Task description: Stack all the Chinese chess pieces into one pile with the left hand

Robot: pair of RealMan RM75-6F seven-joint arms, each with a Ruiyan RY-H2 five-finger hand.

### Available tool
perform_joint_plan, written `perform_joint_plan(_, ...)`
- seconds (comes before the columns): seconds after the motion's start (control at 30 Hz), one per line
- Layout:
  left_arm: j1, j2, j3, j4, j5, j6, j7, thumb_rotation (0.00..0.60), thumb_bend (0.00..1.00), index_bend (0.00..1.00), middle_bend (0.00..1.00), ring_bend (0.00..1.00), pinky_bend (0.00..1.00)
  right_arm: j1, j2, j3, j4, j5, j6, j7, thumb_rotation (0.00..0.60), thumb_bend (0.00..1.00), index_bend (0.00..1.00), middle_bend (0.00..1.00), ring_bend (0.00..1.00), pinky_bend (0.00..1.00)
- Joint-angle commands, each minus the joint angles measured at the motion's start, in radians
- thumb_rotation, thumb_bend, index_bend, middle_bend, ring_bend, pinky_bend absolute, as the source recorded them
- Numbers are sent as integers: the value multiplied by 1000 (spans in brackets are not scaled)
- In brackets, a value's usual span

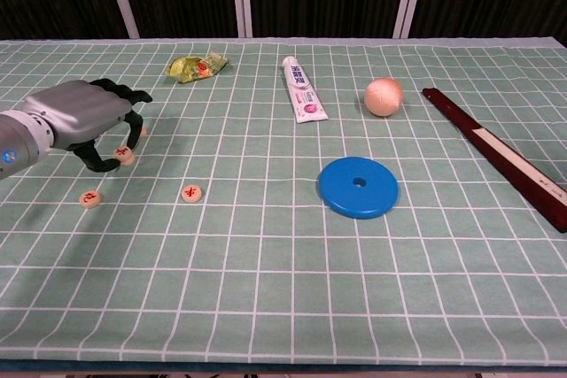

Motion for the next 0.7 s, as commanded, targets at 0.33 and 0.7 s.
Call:
perform_joint_plan(0.33, 3, 7, -4, -11, -2, 1, 23, 600, 339, 463, 0, 0, 0, -1, -2, 1, 0, 3, 2, -7, 600, 233, 95, 13, 0, 0)
perform_joint_plan(0.7, 1, -2, -8, -11, 0, 6, 43, 600, 339, 455, 0, 0, 0, -1, -3, 4, -1, 5, 3, -9, 600, 233, 95, 13, 0, 0)
